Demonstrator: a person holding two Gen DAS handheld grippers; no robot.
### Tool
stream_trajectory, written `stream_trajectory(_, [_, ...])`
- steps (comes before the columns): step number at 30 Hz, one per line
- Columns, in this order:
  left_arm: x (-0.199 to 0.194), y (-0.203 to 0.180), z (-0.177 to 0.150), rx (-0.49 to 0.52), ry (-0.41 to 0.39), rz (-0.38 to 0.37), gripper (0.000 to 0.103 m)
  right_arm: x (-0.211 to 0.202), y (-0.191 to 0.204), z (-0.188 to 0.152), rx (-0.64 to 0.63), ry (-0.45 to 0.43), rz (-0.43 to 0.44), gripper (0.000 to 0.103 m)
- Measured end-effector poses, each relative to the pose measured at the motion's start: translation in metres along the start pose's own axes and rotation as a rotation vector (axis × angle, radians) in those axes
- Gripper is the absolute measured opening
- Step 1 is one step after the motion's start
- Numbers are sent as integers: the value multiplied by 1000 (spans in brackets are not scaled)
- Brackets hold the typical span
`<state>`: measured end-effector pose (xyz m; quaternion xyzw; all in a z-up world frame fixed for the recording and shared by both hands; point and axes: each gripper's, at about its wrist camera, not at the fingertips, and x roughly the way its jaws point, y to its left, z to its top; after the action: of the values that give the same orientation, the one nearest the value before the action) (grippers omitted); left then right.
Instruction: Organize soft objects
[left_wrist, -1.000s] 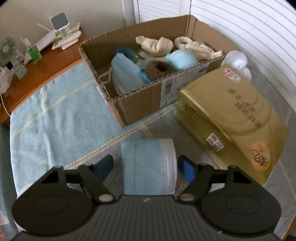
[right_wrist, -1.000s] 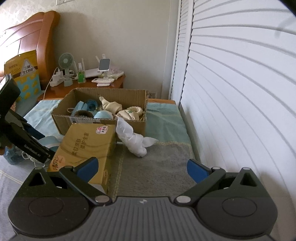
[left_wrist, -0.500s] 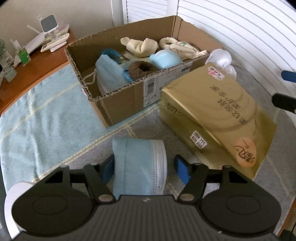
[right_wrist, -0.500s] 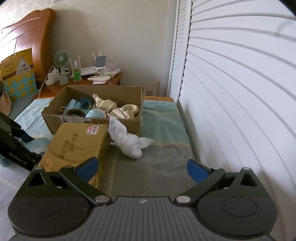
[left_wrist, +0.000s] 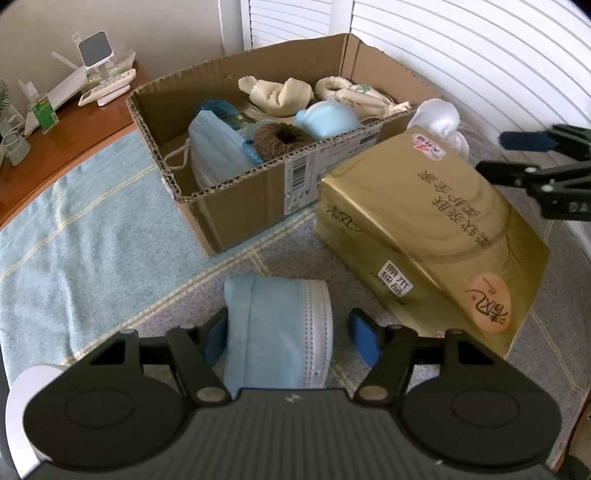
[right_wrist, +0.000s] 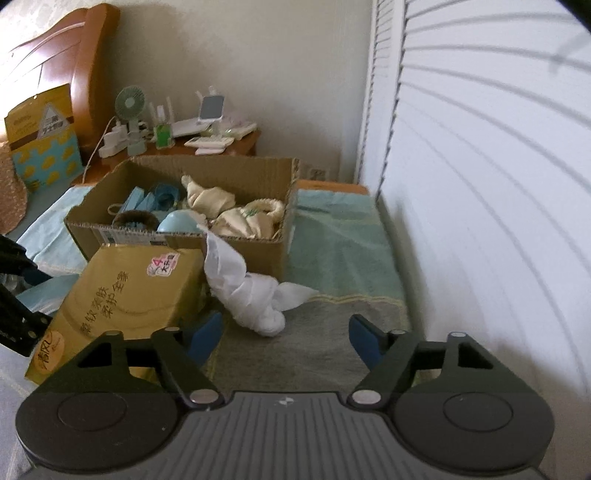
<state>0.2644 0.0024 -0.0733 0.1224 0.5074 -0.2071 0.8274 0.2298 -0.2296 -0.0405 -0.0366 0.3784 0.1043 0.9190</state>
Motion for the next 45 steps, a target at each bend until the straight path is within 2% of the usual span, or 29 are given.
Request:
stream_trajectory(3, [0,0,0,3,-2,-1,68,11,1,-1,-22,25,22,70])
stream_trajectory(9, [0,0,-1,2,-7,-3,68,25,-4,2,-16,20,68,67])
stream_trajectory(11, [0,0,-1,3,-8,-3,68,26,-7,5,-3,17,86,61])
stream_trajectory(14, [0,1,0,3,-7,-4,68,31,-8,7,3,18,111,60])
stream_trajectory(17, [0,0,0,4,-7,-4,68,33,-10,7,19,17,147,49])
stream_trajectory(19, [0,0,-1,3,-8,-4,68,34,-9,7,19,18,155,37])
stream_trajectory(23, [-1,0,0,3,-7,-4,67,30,-7,7,21,7,138,33])
stream_trajectory(24, [-1,0,-1,4,-7,-3,67,29,-7,7,18,5,130,29])
stream_trajectory(28, [-4,-2,-1,5,-20,-9,51,16,-4,6,2,-11,91,29])
stream_trajectory(31, [-6,-4,-3,6,-20,-10,46,4,-3,4,-1,-21,64,29])
stream_trajectory(38, [-16,-12,-10,11,-31,-21,44,-37,-2,-5,-13,-44,-6,29])
stream_trajectory(45, [-33,-25,-26,18,-42,-40,44,-62,3,-30,-40,-2,-69,29])
